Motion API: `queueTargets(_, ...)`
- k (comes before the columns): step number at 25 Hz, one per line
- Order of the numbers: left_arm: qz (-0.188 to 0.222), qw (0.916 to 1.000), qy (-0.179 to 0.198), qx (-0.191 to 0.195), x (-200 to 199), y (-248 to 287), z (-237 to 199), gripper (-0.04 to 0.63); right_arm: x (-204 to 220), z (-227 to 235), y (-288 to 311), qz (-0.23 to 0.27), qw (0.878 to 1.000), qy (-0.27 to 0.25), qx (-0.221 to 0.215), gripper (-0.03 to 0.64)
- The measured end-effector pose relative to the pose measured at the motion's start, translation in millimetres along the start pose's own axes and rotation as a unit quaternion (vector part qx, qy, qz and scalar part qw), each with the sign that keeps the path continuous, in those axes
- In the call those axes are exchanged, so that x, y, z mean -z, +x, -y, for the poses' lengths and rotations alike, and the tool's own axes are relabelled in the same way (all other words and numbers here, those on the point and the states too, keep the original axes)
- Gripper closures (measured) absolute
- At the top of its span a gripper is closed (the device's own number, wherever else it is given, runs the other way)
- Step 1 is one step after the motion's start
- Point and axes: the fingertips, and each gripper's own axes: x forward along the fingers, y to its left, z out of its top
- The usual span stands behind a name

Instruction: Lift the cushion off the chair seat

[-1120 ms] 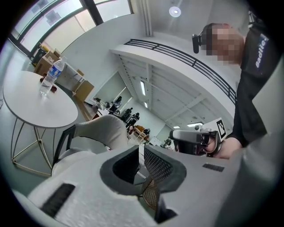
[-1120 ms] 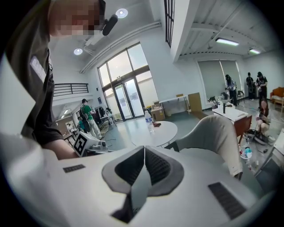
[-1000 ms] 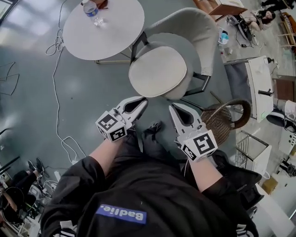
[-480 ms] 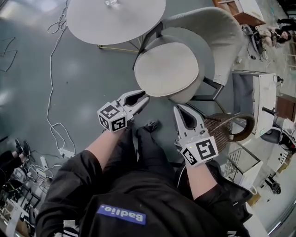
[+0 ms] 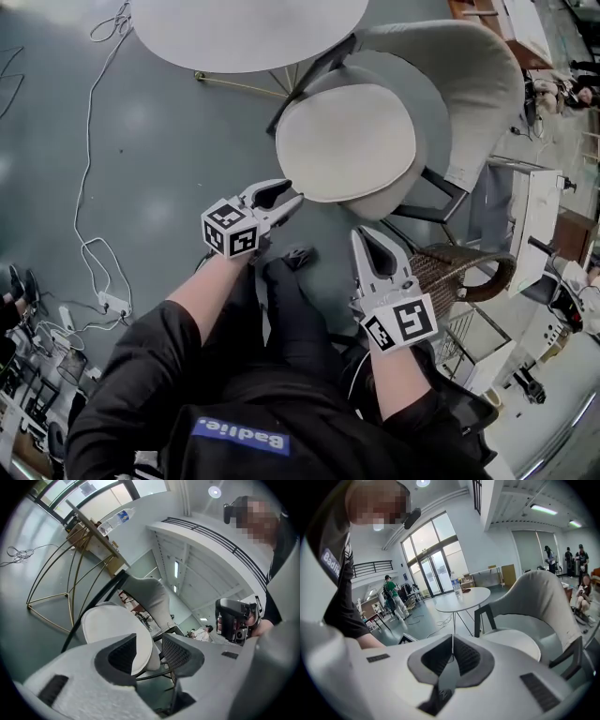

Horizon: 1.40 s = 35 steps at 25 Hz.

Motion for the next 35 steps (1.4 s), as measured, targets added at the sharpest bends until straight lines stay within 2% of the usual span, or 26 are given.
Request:
queueTargets(11,-0.003,0.9988,-0.045,-0.016,43.4,9.9,-70.3,0.42,46.2,5.7,25.9,-0.035,0.999,0.0,0.0,0.588)
queueTargets(21,0.013,0.9942,-0.106,-0.012,66.8,30.9,-104.2,0.406,79.8,22.0,32.7,-0.058,0.998,0.006,0.005,0.588)
queueTargets(26,0.035,0.9886,-0.146,0.002,62.5,43.4,-111.0,0.407,93.1,26.6,32.2,-0.066,0.998,0.012,0.007,0.588)
queueTargets(32,0.051,0.9755,-0.212,0.025,57.8,53.3,-109.1,0.411,98.0,28.8,27.2,-0.065,0.998,0.022,0.009,0.588)
queueTargets(35,0.044,0.974,-0.222,0.017,57.9,52.2,-109.6,0.488,97.2,28.6,21.8,-0.065,0.997,0.026,0.011,0.588)
